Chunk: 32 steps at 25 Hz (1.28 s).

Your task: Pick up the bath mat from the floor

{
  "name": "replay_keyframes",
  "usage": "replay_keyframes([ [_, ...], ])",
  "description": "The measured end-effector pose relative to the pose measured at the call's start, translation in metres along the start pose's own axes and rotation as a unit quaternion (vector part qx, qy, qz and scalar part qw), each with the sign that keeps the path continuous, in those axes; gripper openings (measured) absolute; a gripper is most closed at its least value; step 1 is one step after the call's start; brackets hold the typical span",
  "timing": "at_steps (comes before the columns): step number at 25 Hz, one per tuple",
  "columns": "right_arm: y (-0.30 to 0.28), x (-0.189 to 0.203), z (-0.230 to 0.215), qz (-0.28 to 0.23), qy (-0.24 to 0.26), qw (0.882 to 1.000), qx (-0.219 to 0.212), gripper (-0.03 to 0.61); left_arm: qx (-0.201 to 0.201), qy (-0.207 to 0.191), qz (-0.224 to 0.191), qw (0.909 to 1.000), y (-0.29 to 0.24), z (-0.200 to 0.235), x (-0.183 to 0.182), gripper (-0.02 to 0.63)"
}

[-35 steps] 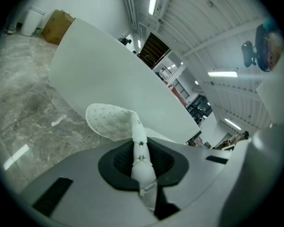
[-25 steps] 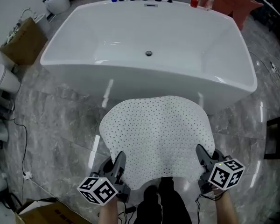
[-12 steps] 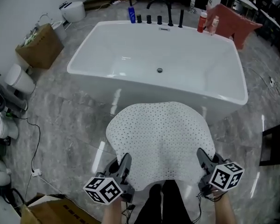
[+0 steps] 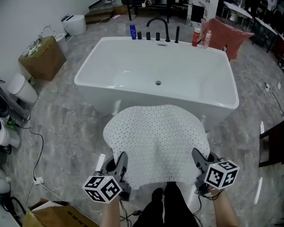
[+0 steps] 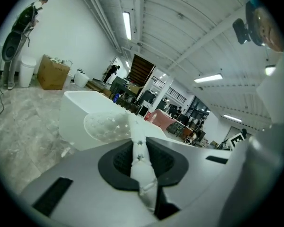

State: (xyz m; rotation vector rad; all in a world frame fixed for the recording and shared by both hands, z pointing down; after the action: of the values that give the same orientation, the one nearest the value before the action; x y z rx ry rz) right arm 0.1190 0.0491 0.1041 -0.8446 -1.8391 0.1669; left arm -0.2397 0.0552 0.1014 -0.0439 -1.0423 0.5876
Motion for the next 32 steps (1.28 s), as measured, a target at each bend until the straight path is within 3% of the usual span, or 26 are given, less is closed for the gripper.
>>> replay_keyframes([
  [10, 0.039, -0.013, 0.019, -0.035, 0.013, 0.999, 0.005, 0.025, 0.015, 0.000, -0.041, 0.9990, 0.033, -0.026, -0.024, 0.032],
  [19, 0.059, -0.022, 0.031, -0.063, 0.022, 0.998, 0.016, 0.023, 0.033, -0.018, -0.054, 0.9978, 0.044, -0.044, -0.038, 0.032],
  [32, 0.073, -0.031, 0.054, -0.084, 0.073, 0.993, 0.047, 0.023, 0.059, -0.031, -0.070, 0.9953, 0.053, -0.046, -0.057, 0.032],
])
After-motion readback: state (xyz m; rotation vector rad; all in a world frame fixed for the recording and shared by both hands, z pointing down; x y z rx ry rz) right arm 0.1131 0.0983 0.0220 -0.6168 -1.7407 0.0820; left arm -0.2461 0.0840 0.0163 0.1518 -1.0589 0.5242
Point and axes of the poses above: the fingertips, and each gripper's own axes: y backward along the fingers, z to its left, x out of its underside, the point moved 9 cm from there along y, backward along the fingers, and after that the axes turned 1 degree about -z, right-handed, at the moved point
